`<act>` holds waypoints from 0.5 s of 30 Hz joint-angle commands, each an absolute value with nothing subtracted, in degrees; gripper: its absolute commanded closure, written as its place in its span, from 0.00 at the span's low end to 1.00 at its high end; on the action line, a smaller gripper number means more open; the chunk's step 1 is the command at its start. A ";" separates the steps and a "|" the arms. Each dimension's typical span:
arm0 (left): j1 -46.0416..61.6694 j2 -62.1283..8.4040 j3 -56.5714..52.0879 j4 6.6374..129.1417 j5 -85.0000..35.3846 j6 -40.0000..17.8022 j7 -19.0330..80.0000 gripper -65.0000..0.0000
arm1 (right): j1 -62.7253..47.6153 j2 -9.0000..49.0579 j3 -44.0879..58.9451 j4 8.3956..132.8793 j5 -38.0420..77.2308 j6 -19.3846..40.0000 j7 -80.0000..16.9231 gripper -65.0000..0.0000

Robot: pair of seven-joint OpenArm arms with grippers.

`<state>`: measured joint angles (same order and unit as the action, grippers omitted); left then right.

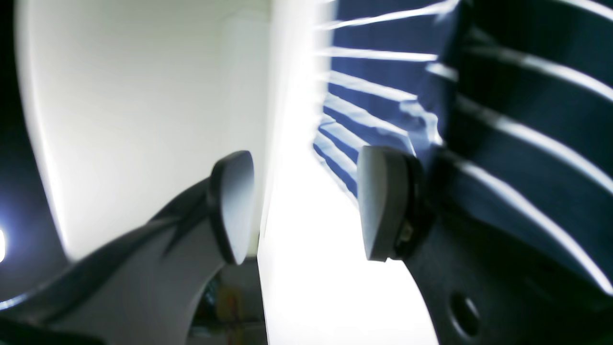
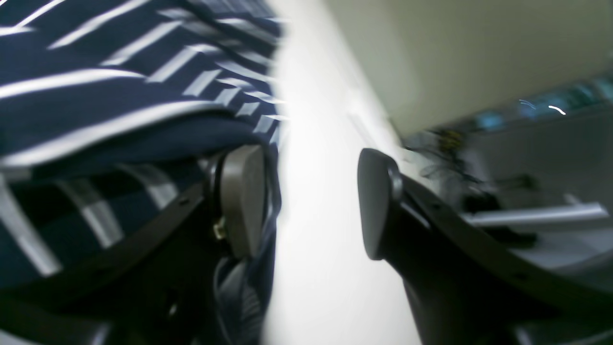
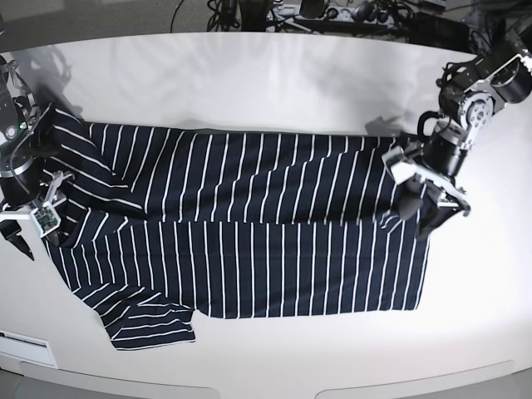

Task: Fold the T-shirt properly
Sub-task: 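Fold the shoulder edge over the shirt body with both grippers, then pull the folded shirt back toward the robot with both grippers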

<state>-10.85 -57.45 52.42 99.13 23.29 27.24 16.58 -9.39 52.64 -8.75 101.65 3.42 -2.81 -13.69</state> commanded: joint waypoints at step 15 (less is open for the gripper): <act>-12.25 -53.30 51.94 99.09 18.41 14.50 14.96 1.00 | -8.73 53.28 -7.99 102.26 17.34 5.13 -16.12 1.00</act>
